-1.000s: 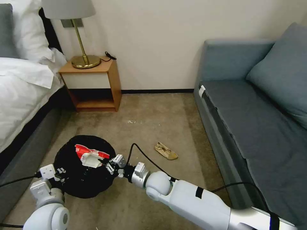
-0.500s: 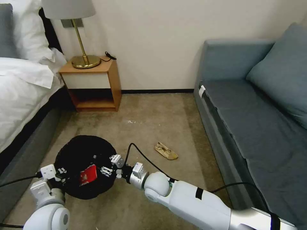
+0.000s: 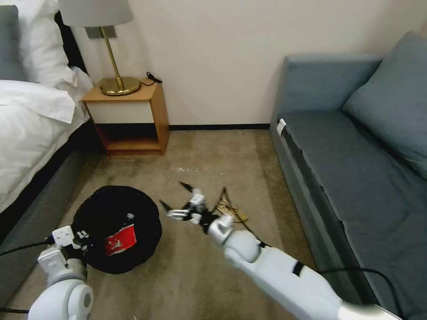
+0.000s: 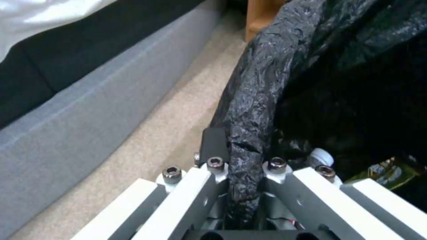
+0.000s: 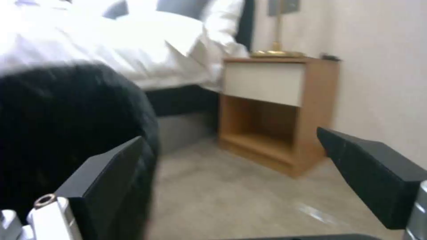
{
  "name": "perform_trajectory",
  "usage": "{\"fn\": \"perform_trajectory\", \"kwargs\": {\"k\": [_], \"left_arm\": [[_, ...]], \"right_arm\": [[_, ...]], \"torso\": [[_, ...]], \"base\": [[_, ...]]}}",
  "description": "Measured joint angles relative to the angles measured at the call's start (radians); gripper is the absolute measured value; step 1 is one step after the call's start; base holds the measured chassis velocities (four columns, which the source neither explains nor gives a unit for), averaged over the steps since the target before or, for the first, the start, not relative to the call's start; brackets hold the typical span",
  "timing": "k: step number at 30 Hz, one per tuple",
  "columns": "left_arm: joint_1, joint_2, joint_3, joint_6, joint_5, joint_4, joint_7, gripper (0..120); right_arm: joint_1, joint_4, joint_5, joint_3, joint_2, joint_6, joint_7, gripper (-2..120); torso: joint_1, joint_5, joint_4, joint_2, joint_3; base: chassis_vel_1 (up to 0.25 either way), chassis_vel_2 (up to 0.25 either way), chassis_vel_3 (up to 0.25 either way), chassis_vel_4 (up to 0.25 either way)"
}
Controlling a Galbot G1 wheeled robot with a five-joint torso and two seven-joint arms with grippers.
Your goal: Pick up the trash bin, then pick up the garbage on the floor and place it into the trash bin.
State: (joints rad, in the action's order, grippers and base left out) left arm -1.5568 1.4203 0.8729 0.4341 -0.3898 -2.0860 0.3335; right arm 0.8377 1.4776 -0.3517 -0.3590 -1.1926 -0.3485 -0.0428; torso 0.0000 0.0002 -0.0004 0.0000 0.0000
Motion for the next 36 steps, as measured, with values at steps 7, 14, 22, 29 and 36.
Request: {"fn": "perform_trajectory", "kwargs": {"k": [7,14,22,29,36], "left_arm": [[0.008,-0.015,0.004,-0.003,-0.002,0.014,0.000,3],[0.003,-0.014,0.003,-0.007,-0.003,0.015,0.000,3],[-0.008,-0.011,0.003,-0.008,-0.003,0.000,0.000,3],[-0.024,-0.011,0.004,-0.012,-0.003,-0.009,0.001,3],[-0.040,-0.010,0.006,-0.019,-0.003,-0.018,0.001,3]], "right_arm": [[0.228,0.065,0.245,0.287,-0.037,-0.050,0.075,100],[0.373,0.152,0.310,0.442,-0.062,0.025,0.207,100],[0.502,0.187,0.333,0.526,-0.081,0.016,0.245,100],[0.532,0.188,0.351,0.561,-0.102,0.001,0.278,100],[0.520,0.174,0.362,0.565,-0.104,-0.010,0.279,100]], "torso": [[0.000,0.0000,0.0003,0.000,0.000],[0.000,-0.0001,0.0002,0.000,0.000],[0.000,-0.0001,0.0002,0.000,0.000],[0.000,-0.0002,0.0004,0.000,0.000],[0.000,-0.0002,0.0004,0.000,0.000]], "base": [[0.000,0.000,0.000,0.000],[0.000,0.000,0.000,0.000],[0.000,0.000,0.000,0.000],[-0.012,0.017,0.012,-0.015],[-0.102,0.112,0.104,-0.107]]}}
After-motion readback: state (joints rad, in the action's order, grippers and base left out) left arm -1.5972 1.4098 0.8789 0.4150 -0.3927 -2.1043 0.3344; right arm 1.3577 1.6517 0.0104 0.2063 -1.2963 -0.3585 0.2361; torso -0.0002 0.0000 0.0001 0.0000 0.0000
